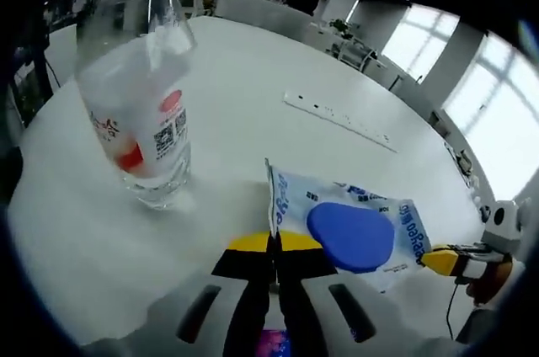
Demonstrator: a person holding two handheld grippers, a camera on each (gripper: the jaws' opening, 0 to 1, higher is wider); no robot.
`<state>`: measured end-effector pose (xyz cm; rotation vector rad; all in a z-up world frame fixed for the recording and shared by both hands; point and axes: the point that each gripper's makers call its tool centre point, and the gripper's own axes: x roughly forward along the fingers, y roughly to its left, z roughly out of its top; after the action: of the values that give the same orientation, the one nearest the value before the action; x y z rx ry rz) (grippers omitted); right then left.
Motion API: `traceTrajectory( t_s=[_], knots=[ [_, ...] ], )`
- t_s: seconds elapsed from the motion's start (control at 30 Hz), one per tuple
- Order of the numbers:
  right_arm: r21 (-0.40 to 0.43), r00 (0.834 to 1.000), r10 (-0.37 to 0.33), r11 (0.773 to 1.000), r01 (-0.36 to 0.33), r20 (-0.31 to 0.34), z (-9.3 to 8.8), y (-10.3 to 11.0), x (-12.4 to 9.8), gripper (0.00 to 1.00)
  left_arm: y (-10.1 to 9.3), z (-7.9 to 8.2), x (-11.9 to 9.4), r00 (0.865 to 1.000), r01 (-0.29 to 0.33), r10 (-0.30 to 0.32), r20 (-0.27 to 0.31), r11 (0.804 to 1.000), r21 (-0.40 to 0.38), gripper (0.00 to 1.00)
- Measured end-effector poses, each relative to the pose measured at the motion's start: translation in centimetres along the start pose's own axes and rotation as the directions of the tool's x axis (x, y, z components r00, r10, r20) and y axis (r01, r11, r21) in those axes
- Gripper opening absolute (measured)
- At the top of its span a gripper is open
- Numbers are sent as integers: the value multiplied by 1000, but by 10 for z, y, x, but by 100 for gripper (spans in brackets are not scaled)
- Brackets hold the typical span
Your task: Arrange the tabletop items into an orderly group along one side of the table until the central work area is clear of visible clutter.
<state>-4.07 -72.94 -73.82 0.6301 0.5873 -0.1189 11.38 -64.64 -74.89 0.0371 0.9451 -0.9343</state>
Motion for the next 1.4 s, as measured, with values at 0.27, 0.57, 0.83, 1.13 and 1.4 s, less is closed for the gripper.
traceTrajectory(
  t_s=[0.27, 0.57, 0.83, 1.13, 1.4],
  knots=[
    [42, 998, 2, 999, 0, -65, -17, -9, 8, 0, 5, 1, 10, 1000, -5, 5, 9, 999, -33, 0],
    [75, 998, -45, 996, 48, -42, -30, -22, 9, 0, 6, -8, 14, 1000, -7, 7, -14, 1000, -15, 0],
    [168, 1000, -10, 986, 10, -2, -29, -24, 9, 0, 6, -9, 15, 1000, -17, 17, -26, 1000, -1, 0],
    [165, 1000, 0, 986, -4, 22, -29, -23, 9, 0, 6, -9, 15, 1000, -22, 22, -22, 999, 25, 0],
    [118, 1000, 1, 993, -3, 22, -20, -27, 2, 9, 5, -9, 15, 999, -33, 34, -19, 998, 60, 0]
  ],
)
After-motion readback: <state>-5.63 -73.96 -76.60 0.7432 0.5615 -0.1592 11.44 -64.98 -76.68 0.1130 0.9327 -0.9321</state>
